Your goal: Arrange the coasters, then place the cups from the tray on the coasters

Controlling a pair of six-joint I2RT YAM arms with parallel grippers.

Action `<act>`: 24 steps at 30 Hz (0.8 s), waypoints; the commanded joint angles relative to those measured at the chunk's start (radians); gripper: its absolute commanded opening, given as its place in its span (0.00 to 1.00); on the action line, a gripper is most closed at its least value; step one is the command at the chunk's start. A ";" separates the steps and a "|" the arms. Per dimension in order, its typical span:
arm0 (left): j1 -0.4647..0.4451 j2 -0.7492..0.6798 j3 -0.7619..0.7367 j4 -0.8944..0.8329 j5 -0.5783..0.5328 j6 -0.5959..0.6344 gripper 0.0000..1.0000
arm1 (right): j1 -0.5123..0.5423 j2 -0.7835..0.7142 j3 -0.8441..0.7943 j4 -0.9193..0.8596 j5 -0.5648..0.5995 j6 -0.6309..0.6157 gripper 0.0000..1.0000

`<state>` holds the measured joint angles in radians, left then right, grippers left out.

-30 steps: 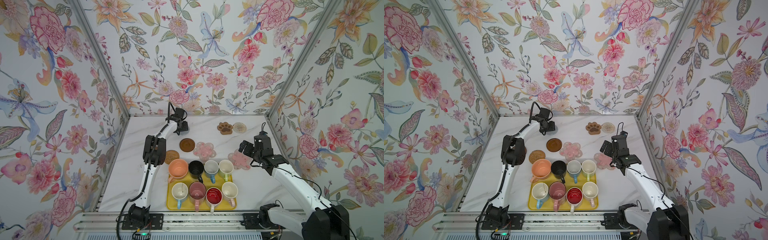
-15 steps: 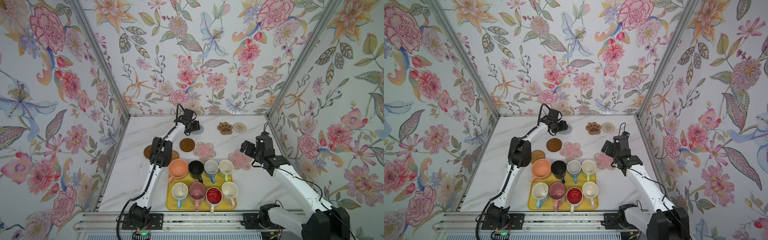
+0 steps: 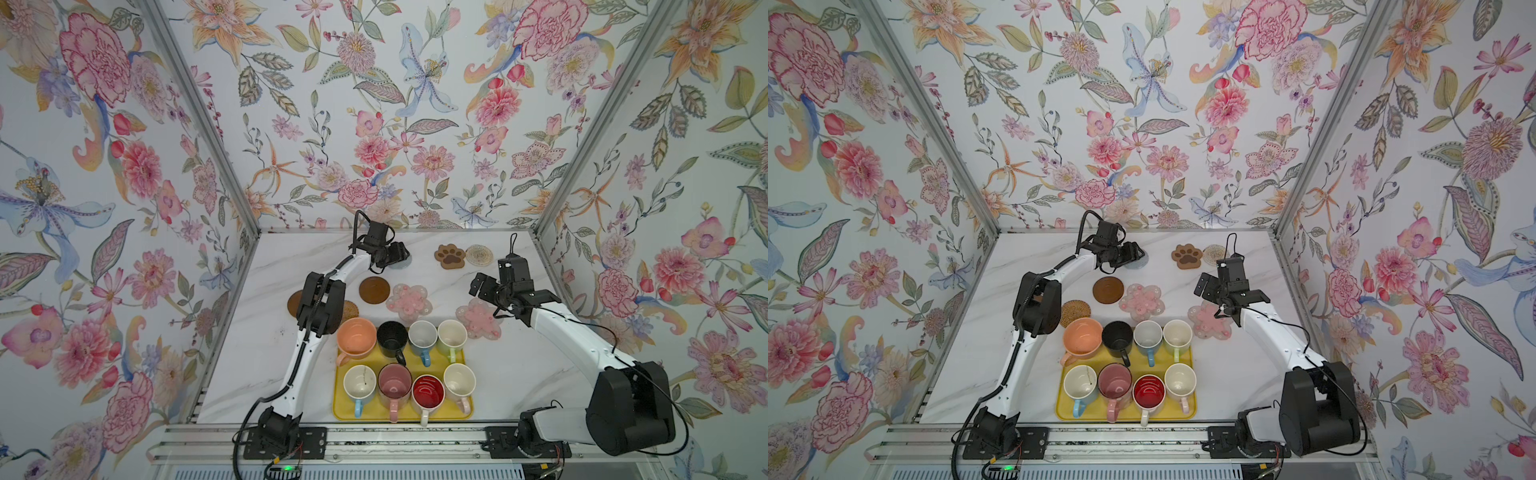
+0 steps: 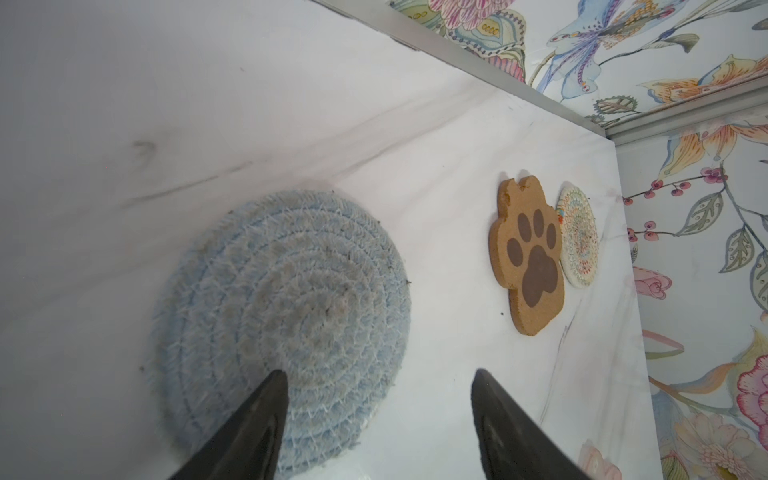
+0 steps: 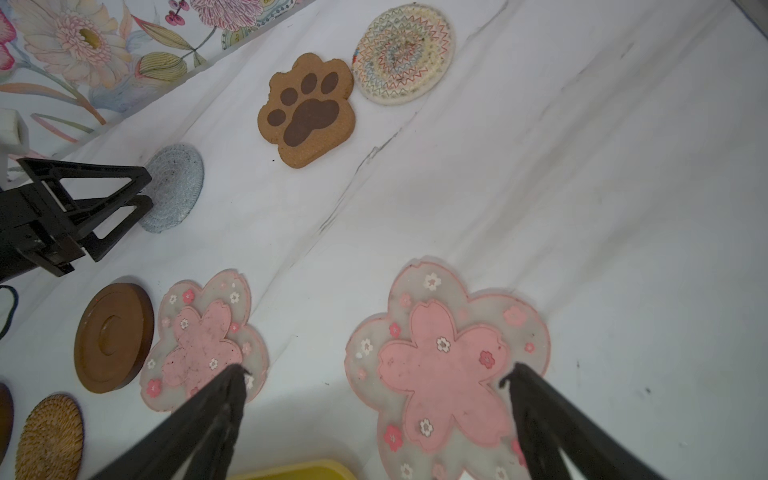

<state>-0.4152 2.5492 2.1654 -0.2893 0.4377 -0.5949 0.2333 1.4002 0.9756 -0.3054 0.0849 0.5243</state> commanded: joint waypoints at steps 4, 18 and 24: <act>0.025 -0.173 -0.056 0.003 -0.130 0.075 0.74 | 0.029 0.106 0.108 0.022 -0.039 -0.049 0.99; 0.032 -0.010 0.141 -0.143 -0.203 0.109 0.72 | 0.048 0.107 0.107 0.012 -0.036 -0.039 0.99; 0.032 0.038 0.214 -0.219 -0.239 0.106 0.71 | 0.054 0.110 0.107 0.012 -0.036 -0.035 0.99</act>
<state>-0.3862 2.5683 2.3283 -0.4423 0.2356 -0.5049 0.2806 1.5074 1.0660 -0.2852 0.0517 0.4900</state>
